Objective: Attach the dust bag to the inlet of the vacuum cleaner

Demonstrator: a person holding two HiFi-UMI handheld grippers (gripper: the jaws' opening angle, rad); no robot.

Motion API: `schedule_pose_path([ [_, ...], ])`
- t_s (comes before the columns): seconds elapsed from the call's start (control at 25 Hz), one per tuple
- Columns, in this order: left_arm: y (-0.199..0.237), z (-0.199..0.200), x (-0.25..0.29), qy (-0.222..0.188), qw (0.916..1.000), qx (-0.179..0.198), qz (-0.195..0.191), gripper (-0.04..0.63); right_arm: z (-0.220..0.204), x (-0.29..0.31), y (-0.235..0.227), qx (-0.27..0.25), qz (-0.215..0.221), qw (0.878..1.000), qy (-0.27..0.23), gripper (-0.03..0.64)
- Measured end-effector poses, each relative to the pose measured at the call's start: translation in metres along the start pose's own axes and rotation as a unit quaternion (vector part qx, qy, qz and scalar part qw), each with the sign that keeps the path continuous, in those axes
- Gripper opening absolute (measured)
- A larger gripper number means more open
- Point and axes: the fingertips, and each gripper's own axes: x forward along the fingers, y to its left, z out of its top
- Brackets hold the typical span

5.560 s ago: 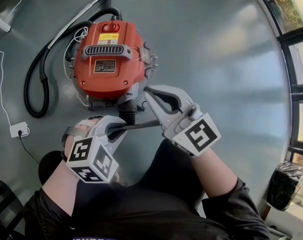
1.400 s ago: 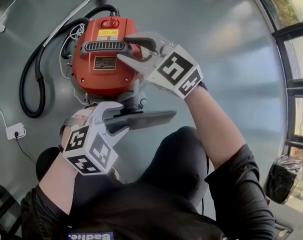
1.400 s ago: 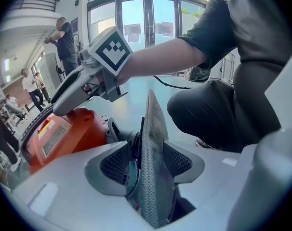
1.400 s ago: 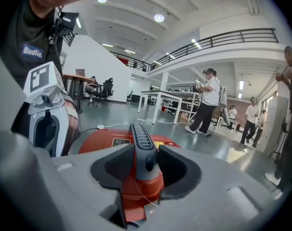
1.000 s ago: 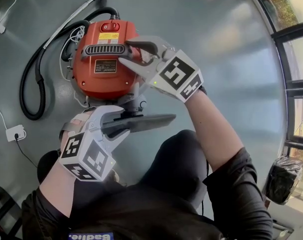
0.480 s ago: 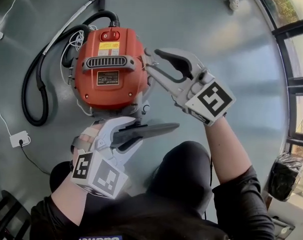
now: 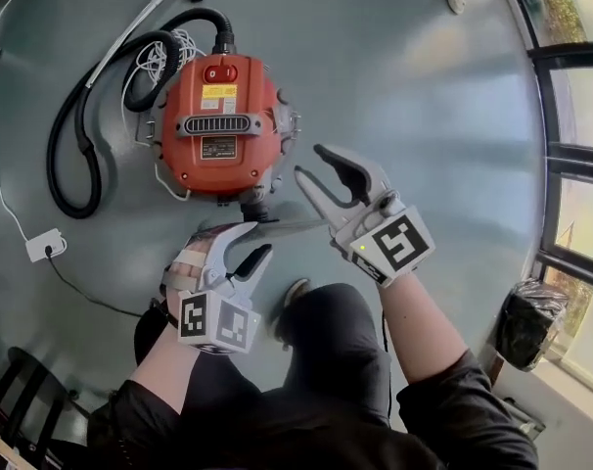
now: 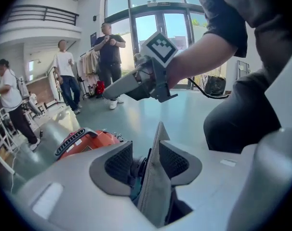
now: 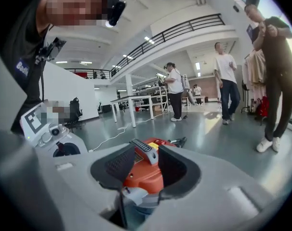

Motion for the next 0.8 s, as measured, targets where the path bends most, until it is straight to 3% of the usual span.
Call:
schedule_pose_path([
  [0.2, -0.005, 0.036, -0.065, 0.010, 0.9991, -0.037, 0.015, 0.193, 0.039, -0.037, 0.051, -0.002, 0.015, 0.999, 0.049, 0.147],
  [0.44, 0.003, 0.084, -0.153, 0.033, 0.9972, -0.061, 0.026, 0.193, 0.085, -0.101, 0.107, 0.080, 0.015, 0.992, 0.094, 0.147],
  [0.8, -0.018, 0.146, -0.263, 0.061, 0.9938, -0.088, 0.031, 0.187, 0.157, -0.194, 0.166, 0.108, 0.022, 0.988, 0.110, 0.146],
])
